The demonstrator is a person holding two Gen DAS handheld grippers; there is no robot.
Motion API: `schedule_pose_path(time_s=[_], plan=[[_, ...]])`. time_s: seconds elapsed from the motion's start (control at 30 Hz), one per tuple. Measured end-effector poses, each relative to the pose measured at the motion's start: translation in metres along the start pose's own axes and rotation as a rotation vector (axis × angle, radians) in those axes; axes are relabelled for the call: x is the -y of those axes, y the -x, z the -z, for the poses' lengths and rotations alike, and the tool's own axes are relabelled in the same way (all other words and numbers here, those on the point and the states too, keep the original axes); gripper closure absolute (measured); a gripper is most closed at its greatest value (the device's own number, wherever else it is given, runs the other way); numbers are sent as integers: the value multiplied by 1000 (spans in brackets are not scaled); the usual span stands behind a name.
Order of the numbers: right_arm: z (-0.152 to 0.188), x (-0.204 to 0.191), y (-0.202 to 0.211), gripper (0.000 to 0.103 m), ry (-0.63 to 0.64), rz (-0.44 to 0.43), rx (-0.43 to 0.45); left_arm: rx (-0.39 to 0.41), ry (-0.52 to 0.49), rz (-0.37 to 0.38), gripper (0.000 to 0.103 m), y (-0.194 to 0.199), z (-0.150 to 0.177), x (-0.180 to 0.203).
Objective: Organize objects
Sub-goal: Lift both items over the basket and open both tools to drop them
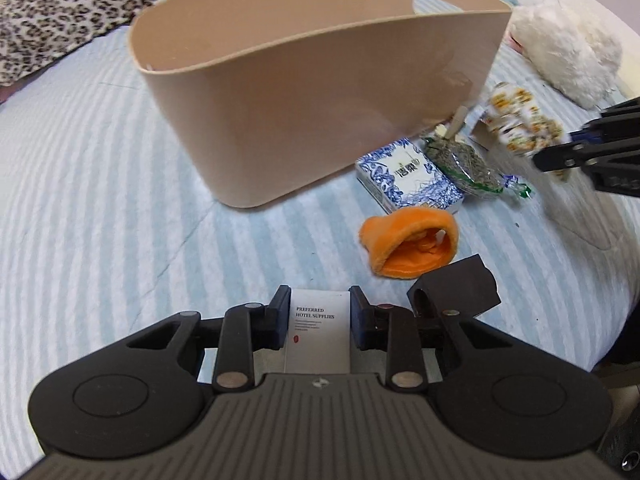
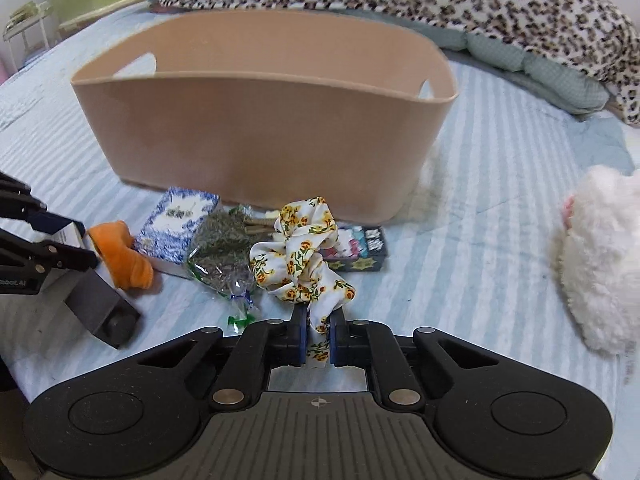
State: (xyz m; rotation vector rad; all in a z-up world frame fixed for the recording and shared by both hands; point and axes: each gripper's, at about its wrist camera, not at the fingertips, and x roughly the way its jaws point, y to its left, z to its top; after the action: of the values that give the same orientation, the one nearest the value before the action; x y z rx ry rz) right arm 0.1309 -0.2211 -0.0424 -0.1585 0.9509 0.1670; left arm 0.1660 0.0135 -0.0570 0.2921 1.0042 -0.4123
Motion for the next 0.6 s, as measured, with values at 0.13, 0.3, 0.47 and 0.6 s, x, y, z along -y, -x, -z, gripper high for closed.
schedule_pose_path(time_s=[0.13,0.3,0.47,0.6], plan=[[-7,11,17,94,-32,1,46,46,16,-21,71,23,1,0],[-18,17,47,94,-58,1,122,132,34,-52,71,52,-10,0],[-40,25,67,94,-86,-2,207,242,52,-97,71,77,-37,-4],[-62,34,75,94,-113,-9,267,322,76,-112,71,90,-68,-9]])
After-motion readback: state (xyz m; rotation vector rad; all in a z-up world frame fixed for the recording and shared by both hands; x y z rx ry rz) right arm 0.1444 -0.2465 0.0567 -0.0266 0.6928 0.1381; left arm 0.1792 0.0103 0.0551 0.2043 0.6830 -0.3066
